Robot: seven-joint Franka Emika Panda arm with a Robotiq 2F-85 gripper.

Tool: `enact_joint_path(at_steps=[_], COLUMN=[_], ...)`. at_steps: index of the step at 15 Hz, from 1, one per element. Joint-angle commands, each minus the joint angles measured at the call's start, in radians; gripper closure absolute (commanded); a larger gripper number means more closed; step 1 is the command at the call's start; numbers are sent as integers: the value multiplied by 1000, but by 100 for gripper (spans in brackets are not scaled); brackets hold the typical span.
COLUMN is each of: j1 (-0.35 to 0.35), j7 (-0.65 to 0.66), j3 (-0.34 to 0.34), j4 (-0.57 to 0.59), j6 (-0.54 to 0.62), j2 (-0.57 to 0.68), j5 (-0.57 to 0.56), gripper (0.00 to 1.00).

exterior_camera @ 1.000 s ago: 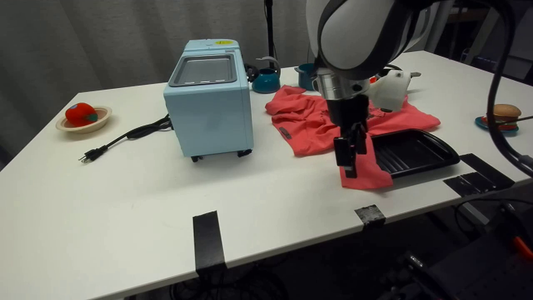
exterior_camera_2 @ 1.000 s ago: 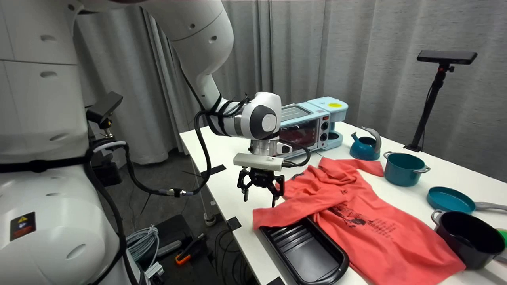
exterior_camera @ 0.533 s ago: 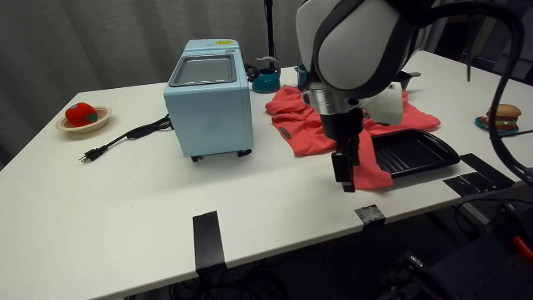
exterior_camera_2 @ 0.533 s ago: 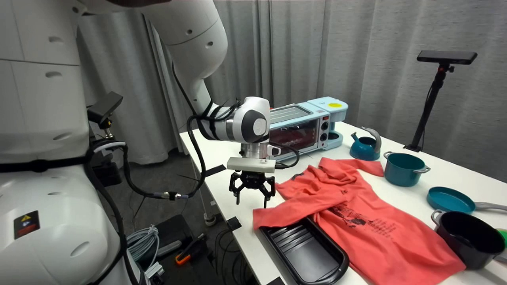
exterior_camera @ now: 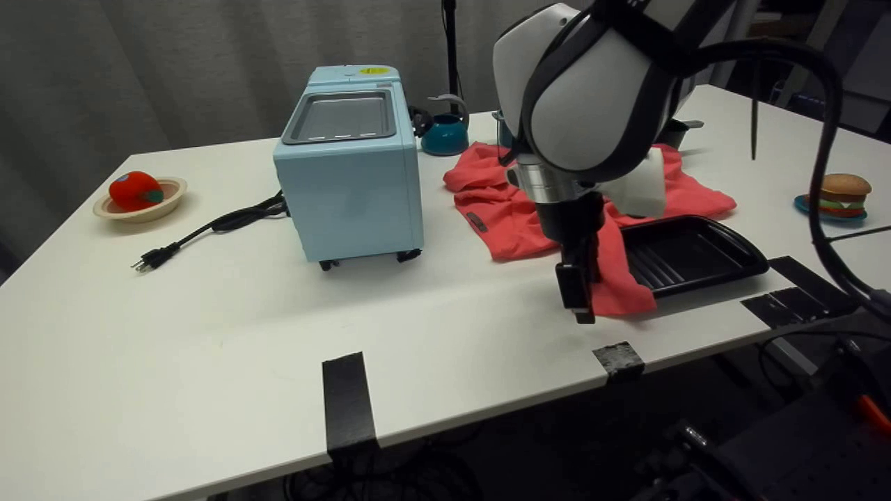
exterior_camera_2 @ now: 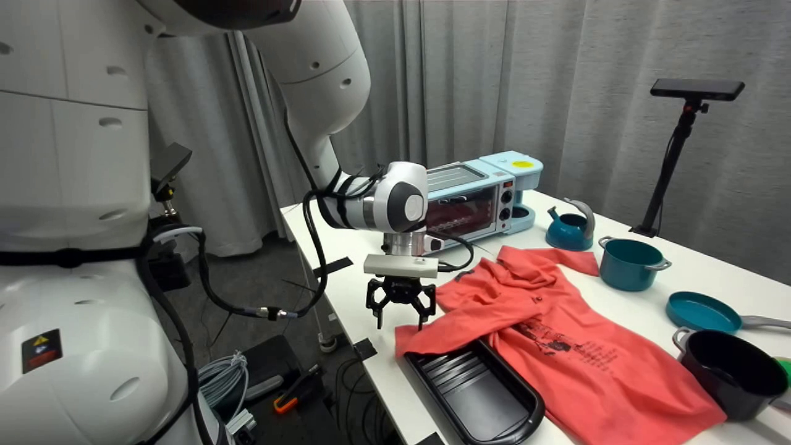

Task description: Fold the orange shirt

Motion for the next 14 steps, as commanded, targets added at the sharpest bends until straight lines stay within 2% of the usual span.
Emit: enact_joint_path(at_steps=[1, 3, 9, 11, 14], j1=[-12, -17, -22, -23, -23], j7=[-16, -14, -13, -12, 12], j3=[-21, -27, -26, -27, -62], j4=[46, 64, 90, 81, 73], j6=[0, -3, -34, -36, -7], j2=[50, 72, 72, 37, -37], j5=[-14, -4, 19, 16, -42], gripper=[28, 51, 95, 100, 98])
